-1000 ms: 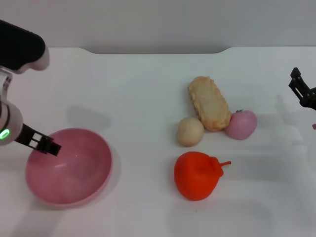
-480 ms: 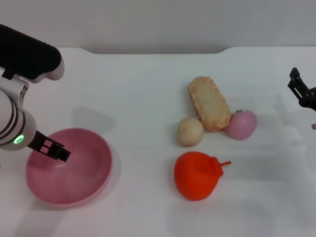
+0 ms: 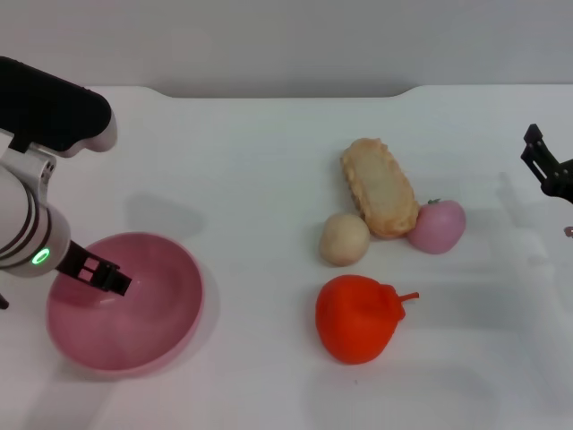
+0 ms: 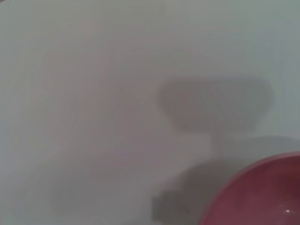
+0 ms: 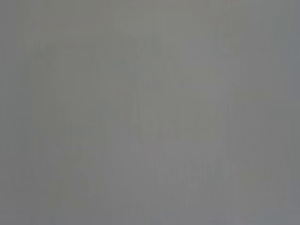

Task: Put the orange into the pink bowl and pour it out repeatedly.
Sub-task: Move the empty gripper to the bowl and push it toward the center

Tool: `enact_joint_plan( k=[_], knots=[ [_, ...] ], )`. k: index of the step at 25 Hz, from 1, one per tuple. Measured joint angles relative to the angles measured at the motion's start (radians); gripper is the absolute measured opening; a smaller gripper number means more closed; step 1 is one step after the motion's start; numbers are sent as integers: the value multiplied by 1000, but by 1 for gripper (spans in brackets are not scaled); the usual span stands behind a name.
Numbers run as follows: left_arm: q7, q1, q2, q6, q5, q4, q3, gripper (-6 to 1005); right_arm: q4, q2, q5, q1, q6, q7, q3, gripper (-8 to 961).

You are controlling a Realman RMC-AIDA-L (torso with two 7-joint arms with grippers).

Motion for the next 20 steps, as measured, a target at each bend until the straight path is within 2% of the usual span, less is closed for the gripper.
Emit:
enact_joint_plan(
  k=[20],
  knots=[
    [3,1,3,89,-24,-56,-9,793,-17,2,-2,-5,0,1,-5,826]
  ],
)
